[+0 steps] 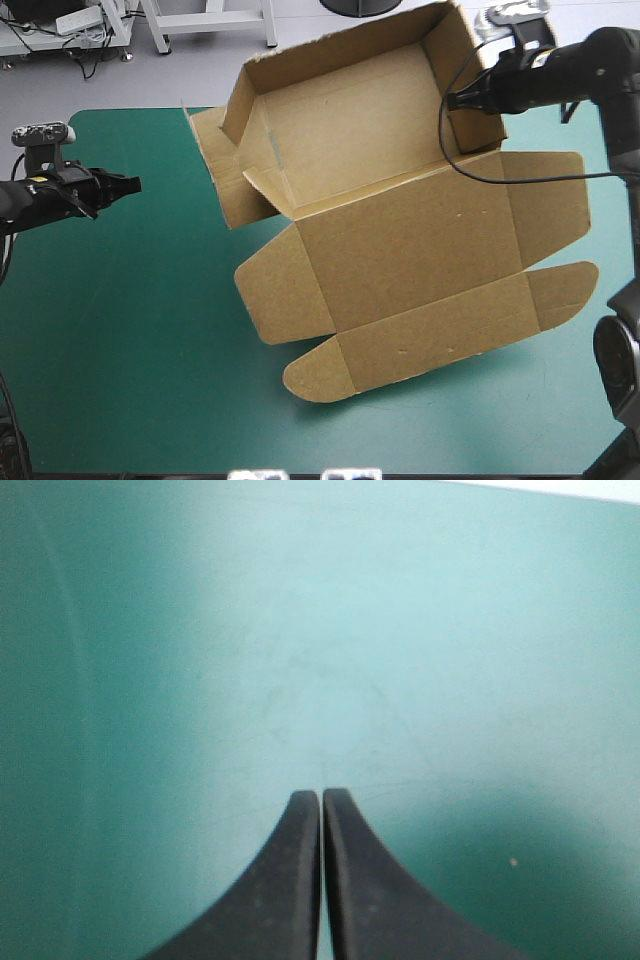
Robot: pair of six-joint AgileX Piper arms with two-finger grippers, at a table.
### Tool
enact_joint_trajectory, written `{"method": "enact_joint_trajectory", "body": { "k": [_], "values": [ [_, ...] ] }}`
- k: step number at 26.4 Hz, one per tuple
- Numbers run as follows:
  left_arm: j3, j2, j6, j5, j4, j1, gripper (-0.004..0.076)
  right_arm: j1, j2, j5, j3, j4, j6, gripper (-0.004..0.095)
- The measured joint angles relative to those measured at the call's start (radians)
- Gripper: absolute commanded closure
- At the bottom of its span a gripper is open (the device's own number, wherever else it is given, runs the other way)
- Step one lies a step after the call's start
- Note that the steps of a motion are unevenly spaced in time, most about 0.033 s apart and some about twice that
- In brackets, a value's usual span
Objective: Fold the box
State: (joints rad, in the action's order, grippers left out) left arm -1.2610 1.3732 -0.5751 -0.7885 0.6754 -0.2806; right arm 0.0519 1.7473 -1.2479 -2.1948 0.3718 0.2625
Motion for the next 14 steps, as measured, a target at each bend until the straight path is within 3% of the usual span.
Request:
{"method": "enact_joint_trajectory", "body": {
  "k": [4,8,14],
  "values": [
    [0.000,0.045,-0.135,-0.012,0.273,-0.001,0.0720,-0.070,-0.109,-0.001,-0.008,0.021,-0.001,0.0908],
    [0.000,0.093,-0.325,-0.161,0.676,-0.001,0.0720,-0.090,-0.184,-0.002,-0.010,0.062,-0.001,0.0908],
    [0.000,0.116,-0.383,-0.297,0.879,-0.001,0.0720,-0.090,-0.210,-0.003,-0.012,0.134,-0.001,0.0908]
  ]
}}
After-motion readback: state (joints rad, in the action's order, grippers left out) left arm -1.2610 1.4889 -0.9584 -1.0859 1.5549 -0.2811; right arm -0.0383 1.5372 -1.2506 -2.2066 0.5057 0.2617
